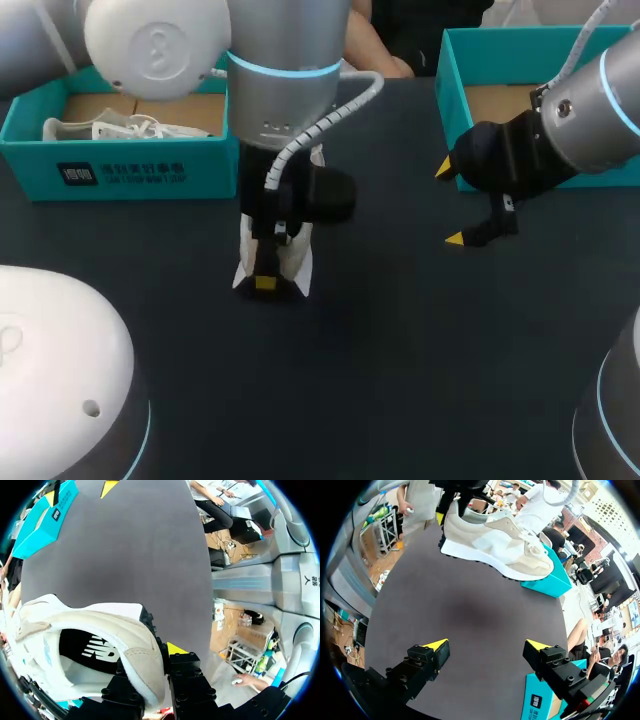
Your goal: Take the shoe out of the shoebox, open the shoe tongue, remove and reinsert the insole, then place the shoe into the shoebox
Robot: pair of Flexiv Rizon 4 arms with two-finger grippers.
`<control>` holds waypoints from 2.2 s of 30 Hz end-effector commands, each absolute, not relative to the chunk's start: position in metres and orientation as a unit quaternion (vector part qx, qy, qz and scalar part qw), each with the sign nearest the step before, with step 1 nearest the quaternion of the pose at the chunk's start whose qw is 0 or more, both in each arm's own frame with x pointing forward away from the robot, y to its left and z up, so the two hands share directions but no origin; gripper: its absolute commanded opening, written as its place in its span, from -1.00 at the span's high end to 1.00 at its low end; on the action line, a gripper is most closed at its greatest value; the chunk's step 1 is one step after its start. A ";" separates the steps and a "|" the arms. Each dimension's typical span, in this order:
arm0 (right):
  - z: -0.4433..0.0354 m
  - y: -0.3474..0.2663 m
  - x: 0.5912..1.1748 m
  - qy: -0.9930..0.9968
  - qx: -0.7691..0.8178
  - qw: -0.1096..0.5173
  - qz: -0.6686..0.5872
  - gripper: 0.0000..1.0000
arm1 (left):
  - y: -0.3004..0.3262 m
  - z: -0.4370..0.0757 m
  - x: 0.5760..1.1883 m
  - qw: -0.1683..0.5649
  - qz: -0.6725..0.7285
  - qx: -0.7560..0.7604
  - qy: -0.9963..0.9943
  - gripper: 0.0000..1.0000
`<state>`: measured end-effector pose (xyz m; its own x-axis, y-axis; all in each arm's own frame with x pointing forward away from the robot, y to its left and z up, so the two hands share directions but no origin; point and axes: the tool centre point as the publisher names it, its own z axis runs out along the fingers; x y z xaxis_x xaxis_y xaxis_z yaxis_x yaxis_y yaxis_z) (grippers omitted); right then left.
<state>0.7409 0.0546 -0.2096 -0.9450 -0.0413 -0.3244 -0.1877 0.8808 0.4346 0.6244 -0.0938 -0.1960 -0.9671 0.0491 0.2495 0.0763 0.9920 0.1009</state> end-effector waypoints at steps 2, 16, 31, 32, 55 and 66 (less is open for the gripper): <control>-0.211 0.055 0.740 0.958 -0.059 0.156 0.235 -1.00 | -0.014 -0.193 0.668 0.139 0.003 -0.027 -0.990 1.00; -0.211 0.055 0.740 0.958 -0.059 0.156 0.235 -1.00 | 0.146 -0.170 0.751 0.135 -0.012 0.011 -0.991 1.00; -0.211 0.055 0.740 0.958 -0.059 0.156 0.235 -1.00 | 0.215 -0.166 0.797 0.152 0.002 0.046 -0.987 1.00; -0.211 0.055 0.740 0.958 -0.059 0.156 0.235 -1.00 | 0.215 -0.166 0.797 0.152 0.002 0.046 -0.987 1.00; -0.211 0.055 0.740 0.958 -0.059 0.156 0.235 -1.00 | 0.264 -0.167 0.860 0.144 0.041 0.033 -0.988 1.00; -0.211 0.055 0.740 0.958 -0.059 0.156 0.235 -1.00 | 0.295 -0.178 0.930 0.130 -0.003 0.004 -0.992 1.00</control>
<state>0.7409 0.0545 -0.2096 -0.9450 -0.0412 -0.3244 -0.1876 0.8809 0.4346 0.9067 0.2929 -0.1773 -0.9756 -0.0186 0.2186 -0.0150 0.9997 0.0183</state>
